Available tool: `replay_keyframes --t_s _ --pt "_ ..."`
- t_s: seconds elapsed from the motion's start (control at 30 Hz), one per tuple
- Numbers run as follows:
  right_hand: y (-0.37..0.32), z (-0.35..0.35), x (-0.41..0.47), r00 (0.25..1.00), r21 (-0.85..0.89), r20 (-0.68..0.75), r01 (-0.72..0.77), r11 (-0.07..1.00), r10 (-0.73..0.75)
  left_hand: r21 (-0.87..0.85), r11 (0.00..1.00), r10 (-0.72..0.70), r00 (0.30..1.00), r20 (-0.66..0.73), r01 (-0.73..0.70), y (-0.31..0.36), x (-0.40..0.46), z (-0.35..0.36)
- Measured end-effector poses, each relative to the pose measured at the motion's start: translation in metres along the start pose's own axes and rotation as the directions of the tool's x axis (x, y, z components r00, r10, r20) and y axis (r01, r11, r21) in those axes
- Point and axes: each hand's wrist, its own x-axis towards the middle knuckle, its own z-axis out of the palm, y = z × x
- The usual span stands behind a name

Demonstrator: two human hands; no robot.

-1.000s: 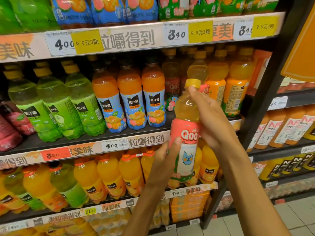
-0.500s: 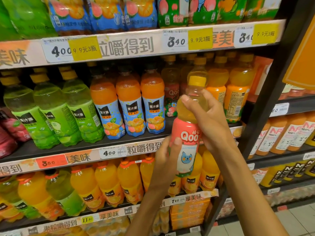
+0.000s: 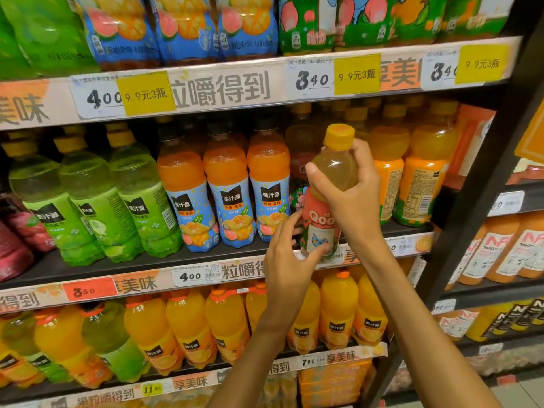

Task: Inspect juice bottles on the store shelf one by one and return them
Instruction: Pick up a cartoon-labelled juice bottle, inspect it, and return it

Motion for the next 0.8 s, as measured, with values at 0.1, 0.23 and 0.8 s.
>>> replay_keyframes --t_s 0.1,0.23,0.8 --pt "0.007 0.001 0.008 0.999 -0.015 0.032 -0.023 1.000 0.023 0.001 1.000 -0.001 0.999 -0.054 0.001 -0.001 0.002 0.004" --pt "0.011 0.002 0.012 0.999 -0.094 0.038 -0.001 0.996 0.004 -0.016 1.000 -0.027 0.986 -0.166 0.025 0.004 0.002 0.014" --pt "0.025 -0.014 0.010 0.988 -0.548 0.074 0.156 0.822 -0.138 0.633 0.762 0.400 0.870 -0.288 -0.141 0.000 0.014 0.032"
